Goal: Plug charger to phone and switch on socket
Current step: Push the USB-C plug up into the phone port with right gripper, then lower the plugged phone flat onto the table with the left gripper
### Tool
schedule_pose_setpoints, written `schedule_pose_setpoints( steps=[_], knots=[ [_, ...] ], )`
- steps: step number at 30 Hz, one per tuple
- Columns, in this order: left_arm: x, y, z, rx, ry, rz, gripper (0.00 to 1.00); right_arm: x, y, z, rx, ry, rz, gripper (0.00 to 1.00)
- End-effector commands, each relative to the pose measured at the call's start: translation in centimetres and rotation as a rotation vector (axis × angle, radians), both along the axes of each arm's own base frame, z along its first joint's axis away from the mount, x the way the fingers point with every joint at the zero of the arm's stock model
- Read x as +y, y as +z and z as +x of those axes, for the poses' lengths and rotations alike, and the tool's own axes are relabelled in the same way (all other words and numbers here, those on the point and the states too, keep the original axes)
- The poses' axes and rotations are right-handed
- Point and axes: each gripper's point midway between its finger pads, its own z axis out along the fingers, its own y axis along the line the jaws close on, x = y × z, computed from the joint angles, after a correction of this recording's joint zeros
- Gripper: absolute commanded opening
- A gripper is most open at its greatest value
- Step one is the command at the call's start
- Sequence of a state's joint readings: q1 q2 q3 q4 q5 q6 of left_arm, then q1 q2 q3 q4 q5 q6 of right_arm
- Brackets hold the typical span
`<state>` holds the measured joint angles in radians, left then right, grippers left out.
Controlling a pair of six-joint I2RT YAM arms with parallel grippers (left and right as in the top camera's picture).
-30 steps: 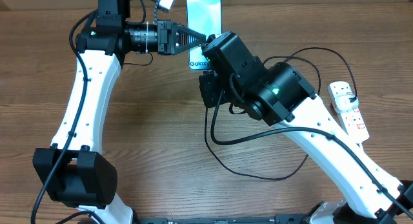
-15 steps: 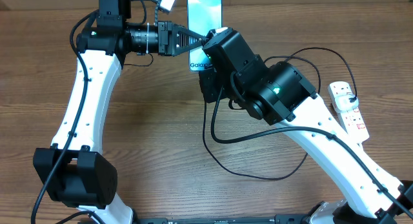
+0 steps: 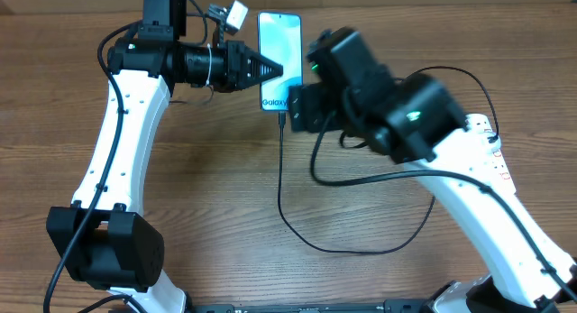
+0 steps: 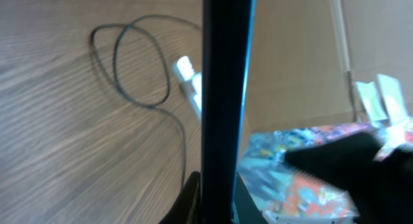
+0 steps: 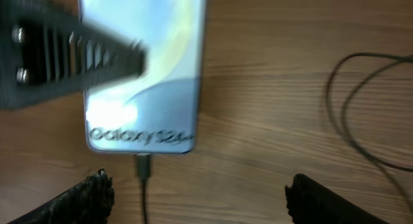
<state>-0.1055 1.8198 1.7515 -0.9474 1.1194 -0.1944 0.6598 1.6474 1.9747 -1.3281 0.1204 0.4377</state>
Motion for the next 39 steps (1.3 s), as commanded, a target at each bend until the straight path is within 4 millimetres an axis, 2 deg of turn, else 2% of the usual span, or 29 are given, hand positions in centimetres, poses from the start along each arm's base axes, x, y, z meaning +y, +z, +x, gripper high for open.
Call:
schedule_pose_setpoints(
  steps=[1,5,6,7,9,12,17,21,29,35,39],
  knots=[
    [-0.3,-1.8,-0.1,-0.048,-0.031,0.084,0.04,-4.0,2.9,1.2,-0.032,-0.171,0.069,0.90],
    [-0.9,-4.6,-0.4,0.007,-0.055,0.126,0.04,-7.3,2.4,1.8,0.026,-0.252,0.078,0.90],
    [-1.2,-5.8,-0.4,0.023,-0.064,0.147,0.04,-8.2,2.0,1.8,0.054,-0.273,0.087,0.90],
    [-1.2,-6.1,-0.4,0.025,-0.065,0.154,0.04,-8.4,2.0,1.8,0.058,-0.277,0.089,0.90],
    [-1.5,-8.0,-0.1,0.054,-0.064,0.201,0.04,-9.6,1.7,1.9,0.079,-0.307,0.088,0.92],
    [-2.3,-10.3,0.0,0.108,-0.087,0.213,0.04,-11.1,1.4,2.0,0.095,-0.347,0.079,0.99],
    [-3.3,-14.4,0.0,0.206,-0.119,0.227,0.04,-12.8,1.2,2.2,0.109,-0.395,0.073,1.00],
    [-3.9,-16.9,-0.1,0.270,-0.145,0.200,0.04,-13.6,1.1,2.3,0.111,-0.416,0.073,1.00],
    [-3.9,-21.4,-0.3,0.357,-0.161,0.218,0.04,-13.6,1.1,2.4,0.110,-0.417,0.073,1.00],
    [-2.9,-24.1,-0.2,0.379,-0.142,0.313,0.04,-13.6,0.9,2.5,0.115,-0.415,0.068,1.00],
    [-2.5,-24.8,0.3,0.387,-0.109,0.354,0.04,-13.5,0.6,2.7,0.124,-0.415,0.064,1.00]
  ],
)
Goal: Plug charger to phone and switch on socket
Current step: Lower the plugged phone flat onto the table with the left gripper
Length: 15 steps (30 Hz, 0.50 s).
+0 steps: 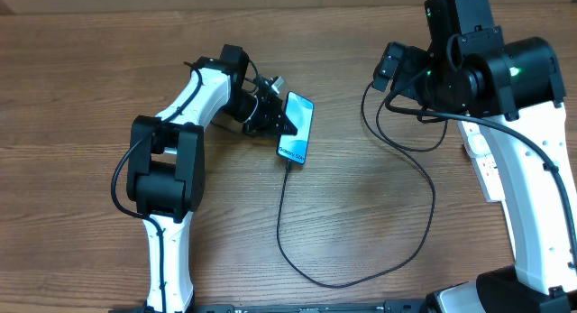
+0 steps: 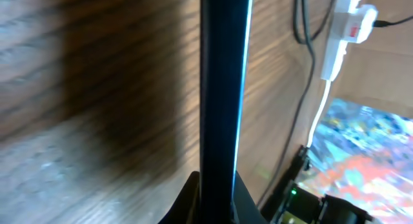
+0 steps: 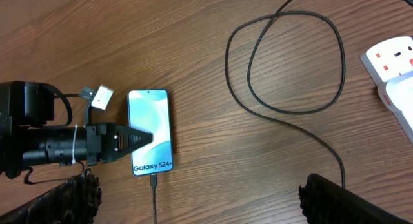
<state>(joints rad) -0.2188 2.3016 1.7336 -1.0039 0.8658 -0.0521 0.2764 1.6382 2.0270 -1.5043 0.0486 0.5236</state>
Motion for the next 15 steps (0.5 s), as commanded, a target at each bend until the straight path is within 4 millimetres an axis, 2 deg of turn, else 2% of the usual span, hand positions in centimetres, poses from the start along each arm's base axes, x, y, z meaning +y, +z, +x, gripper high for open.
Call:
schedule_pose_setpoints(
  steps=[1,8,15],
  knots=[
    [0.0,-0.7,0.3,-0.003,0.012,0.028,0.04,0.0,0.8,0.1,-0.024,-0.001,0.012,1.00],
    [1.4,-2.5,1.1,0.020,0.091,0.178,0.04,0.0,0.7,0.2,-0.021,-0.001,0.011,1.00],
    [1.2,-2.8,1.4,0.025,0.111,0.174,0.04,0.1,0.7,0.3,-0.025,-0.001,0.012,1.00]
  ],
)
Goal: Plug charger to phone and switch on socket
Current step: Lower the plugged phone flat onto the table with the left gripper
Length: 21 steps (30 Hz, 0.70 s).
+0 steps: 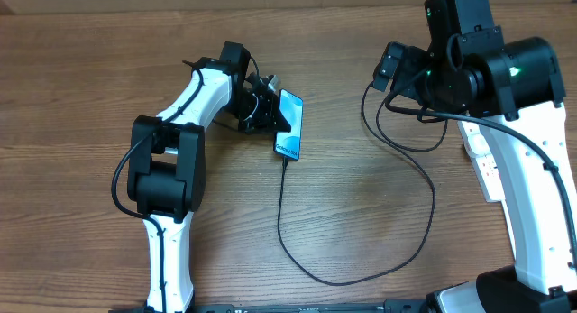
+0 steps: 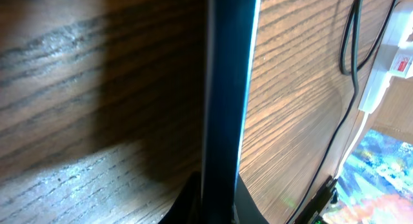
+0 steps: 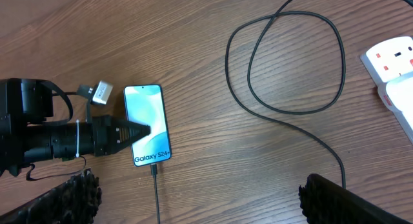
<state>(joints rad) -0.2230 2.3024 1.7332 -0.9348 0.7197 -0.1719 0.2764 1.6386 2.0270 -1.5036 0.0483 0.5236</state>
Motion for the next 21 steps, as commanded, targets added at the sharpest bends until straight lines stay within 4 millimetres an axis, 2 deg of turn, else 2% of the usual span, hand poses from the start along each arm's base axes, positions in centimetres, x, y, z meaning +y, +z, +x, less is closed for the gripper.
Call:
schedule_pose_setpoints(
  steps=[1,5,7,13,16,19,21],
  knots=[
    [0.0,-1.0,-0.2,0.036,0.029,0.027,0.04,0.1,0.7,0.3,-0.024,-0.001,0.012,1.00],
    [0.0,-1.0,-0.2,0.040,0.034,0.028,0.06,0.0,0.7,0.3,-0.025,-0.001,0.011,1.00],
    [0.0,-1.0,-0.2,0.041,0.034,0.034,0.12,0.1,0.7,0.3,-0.025,-0.001,0.011,1.00],
    [0.8,-1.6,-0.6,0.053,0.036,0.089,0.16,0.1,0.8,0.4,-0.028,0.000,0.012,1.00],
    [0.8,-1.6,-0.6,0.057,0.036,0.090,0.22,0.1,0.8,0.4,-0.029,-0.001,0.013,1.00],
    [1.0,-1.7,-0.8,0.062,0.037,0.102,0.35,0.1,0.8,0.4,-0.029,-0.001,0.013,1.00],
    [1.3,-1.9,-0.8,0.063,0.038,0.124,0.36,0.1,0.8,0.4,-0.028,0.000,0.012,1.00]
  ],
)
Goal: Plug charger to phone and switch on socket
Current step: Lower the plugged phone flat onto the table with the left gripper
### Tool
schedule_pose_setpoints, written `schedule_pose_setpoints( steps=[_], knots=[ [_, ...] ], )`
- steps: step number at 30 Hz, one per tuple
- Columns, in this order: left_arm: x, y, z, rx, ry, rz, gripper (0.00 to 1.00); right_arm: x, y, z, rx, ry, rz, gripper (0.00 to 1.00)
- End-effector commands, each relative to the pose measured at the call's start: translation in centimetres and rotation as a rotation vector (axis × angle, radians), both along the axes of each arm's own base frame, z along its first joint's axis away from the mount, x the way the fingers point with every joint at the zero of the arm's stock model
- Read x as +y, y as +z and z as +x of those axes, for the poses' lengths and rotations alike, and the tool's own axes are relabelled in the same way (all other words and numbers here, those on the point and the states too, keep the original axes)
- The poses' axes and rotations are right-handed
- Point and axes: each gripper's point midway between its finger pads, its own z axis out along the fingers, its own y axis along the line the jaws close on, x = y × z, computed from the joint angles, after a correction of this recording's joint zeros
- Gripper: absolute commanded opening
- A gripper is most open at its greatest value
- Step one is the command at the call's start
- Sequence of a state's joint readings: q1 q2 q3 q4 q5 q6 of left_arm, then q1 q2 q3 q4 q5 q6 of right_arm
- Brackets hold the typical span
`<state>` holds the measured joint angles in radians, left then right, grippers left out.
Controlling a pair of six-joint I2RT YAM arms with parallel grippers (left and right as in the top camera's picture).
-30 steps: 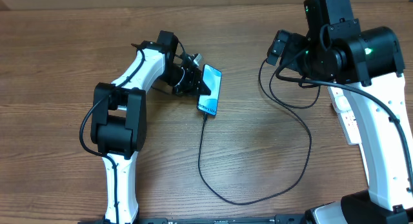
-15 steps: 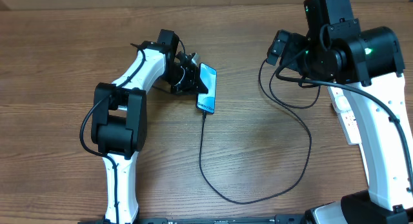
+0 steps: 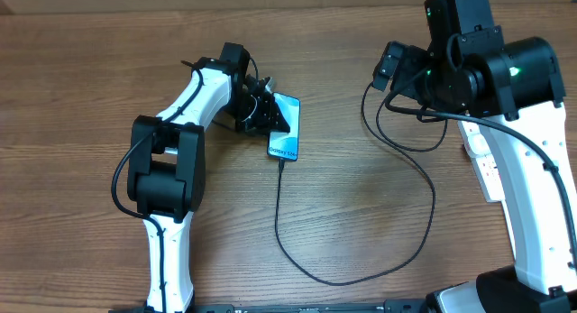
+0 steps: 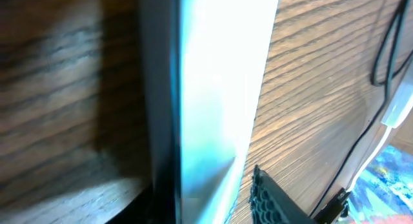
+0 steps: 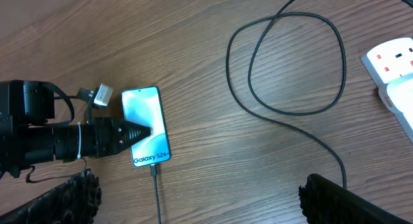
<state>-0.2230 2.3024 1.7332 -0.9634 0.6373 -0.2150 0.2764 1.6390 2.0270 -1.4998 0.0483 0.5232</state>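
The phone rests left of the table's middle, its lit screen nearly face up, and it fills the left wrist view. The black charger cable is plugged into the phone's lower end. My left gripper reaches in from the left. It is open, with one finger just off the screen edge and the other hidden behind the phone. My right gripper hangs high over the table, open wide and holding nothing. The white socket strip lies at the far right.
The cable runs down from the phone, curves right across the near half of the table and coils in a loop near the socket. My right arm covers most of the socket strip in the overhead view.
The phone has dropped from standing on its long edge to lying nearly flat, screen up. My left gripper's jaws have parted from it. The right arm has not moved.
First my left gripper was shut on the phone's edge while the open right gripper hovered close at its lower end, the cable plugged in. Then the right arm stood raised at the right while the left held the phone on edge. Now the phone lies released.
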Motion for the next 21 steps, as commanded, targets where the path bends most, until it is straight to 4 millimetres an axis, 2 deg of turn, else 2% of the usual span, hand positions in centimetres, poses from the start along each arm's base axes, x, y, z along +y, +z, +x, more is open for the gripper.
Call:
schedule_pose_setpoints(
  steps=[1,4,9,16,20,21],
  knots=[
    [0.3,-1.1,-0.6,0.028,0.001,0.045,0.39,0.0,0.8,0.3,-0.025,-0.001,0.011,1.00],
    [0.7,-1.4,-0.6,0.030,0.002,0.074,0.52,0.0,0.8,0.3,-0.026,-0.003,0.008,1.00],
    [1.4,-1.8,-0.8,0.043,0.015,0.121,0.65,-0.1,0.7,0.3,-0.026,-0.004,0.004,1.00],
    [2.7,-1.9,-1.0,0.061,0.044,0.197,0.97,-0.4,0.6,0.2,-0.023,0.036,-0.025,1.00],
    [2.9,-0.8,-0.7,0.031,0.051,0.208,1.00,-1.7,0.5,0.3,-0.012,0.002,-0.027,1.00],
    [3.1,0.0,-0.4,0.003,0.055,0.217,1.00,-2.5,0.4,0.4,-0.007,-0.020,-0.026,1.00]
  ],
)
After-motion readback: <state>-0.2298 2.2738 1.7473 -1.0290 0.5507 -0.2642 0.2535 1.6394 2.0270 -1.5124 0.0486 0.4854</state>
